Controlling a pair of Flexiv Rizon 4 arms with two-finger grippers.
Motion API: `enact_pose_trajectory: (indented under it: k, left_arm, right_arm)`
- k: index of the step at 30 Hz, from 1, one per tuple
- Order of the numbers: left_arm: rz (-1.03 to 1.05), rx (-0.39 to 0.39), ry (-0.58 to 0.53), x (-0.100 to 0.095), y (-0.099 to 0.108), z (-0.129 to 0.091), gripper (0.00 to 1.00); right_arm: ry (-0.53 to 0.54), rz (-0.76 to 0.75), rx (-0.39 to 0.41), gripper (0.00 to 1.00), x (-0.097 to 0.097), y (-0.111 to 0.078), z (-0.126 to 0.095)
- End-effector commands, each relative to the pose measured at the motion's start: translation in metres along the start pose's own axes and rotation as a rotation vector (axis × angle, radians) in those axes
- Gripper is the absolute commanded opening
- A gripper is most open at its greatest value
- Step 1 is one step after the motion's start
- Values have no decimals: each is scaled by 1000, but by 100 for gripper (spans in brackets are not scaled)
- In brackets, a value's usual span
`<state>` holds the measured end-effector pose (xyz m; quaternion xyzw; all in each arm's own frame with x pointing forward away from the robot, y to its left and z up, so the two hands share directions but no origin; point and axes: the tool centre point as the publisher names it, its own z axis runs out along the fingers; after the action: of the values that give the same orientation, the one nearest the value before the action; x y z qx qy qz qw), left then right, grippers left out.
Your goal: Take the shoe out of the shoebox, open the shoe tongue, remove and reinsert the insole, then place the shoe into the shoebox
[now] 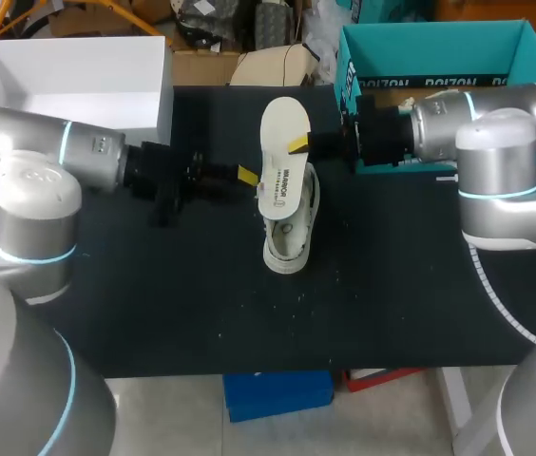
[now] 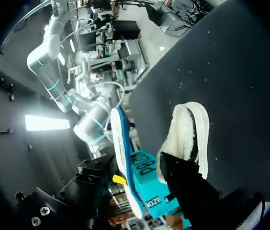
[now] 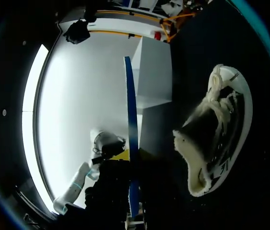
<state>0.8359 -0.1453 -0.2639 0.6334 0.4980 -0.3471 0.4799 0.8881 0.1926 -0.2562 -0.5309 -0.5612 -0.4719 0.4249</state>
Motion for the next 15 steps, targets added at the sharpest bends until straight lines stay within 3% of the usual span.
enact_pose_trajectory:
  k: [1,3,7,11,15]
  left_arm:
    - [4,-64,448,-20,-29,-65,100]
    - [50,-54,619,-23,-30,-68,100]
    - [79,-66,715,-32,-27,-58,100]
    - [160,-4,795,-42,-23,-39,100]
    - [194,1,798,-56,-17,-23,100]
  right_arm:
    - [-4,1,-2,0,1,0,1]
    - [-4,1,-2,0,1,0,1]
    - [-4,1,-2,0,1,0,1]
    - [-4,1,-2,0,1,0,1]
    - [-4,1,-2,0,1,0,1]
